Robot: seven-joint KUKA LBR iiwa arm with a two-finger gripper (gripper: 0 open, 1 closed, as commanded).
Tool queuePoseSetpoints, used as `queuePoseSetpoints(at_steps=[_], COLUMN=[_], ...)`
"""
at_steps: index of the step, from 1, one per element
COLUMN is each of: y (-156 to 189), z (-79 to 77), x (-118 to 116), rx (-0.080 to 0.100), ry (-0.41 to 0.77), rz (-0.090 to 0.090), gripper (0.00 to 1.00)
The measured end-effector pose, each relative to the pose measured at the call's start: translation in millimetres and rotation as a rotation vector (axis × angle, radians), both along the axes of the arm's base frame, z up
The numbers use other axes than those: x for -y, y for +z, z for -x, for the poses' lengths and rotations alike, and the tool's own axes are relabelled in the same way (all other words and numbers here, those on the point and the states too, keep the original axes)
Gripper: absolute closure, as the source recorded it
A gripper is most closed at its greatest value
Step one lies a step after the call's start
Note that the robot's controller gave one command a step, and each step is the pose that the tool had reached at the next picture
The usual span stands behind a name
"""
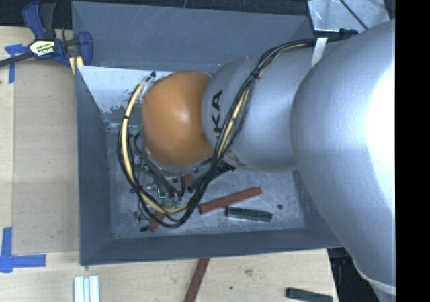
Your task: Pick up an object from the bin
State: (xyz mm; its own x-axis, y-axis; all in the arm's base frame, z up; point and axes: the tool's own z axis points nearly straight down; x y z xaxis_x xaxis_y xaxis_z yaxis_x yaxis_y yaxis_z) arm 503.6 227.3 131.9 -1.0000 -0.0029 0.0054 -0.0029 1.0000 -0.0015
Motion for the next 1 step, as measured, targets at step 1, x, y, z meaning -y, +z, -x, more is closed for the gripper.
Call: queuePoseSetpoints(at_steps=[1], y=[4.4], z=[-2.3], x=[0.6], rx=[0.007], ry=[-0.004], rz=[-0.003], gripper=[0.00])
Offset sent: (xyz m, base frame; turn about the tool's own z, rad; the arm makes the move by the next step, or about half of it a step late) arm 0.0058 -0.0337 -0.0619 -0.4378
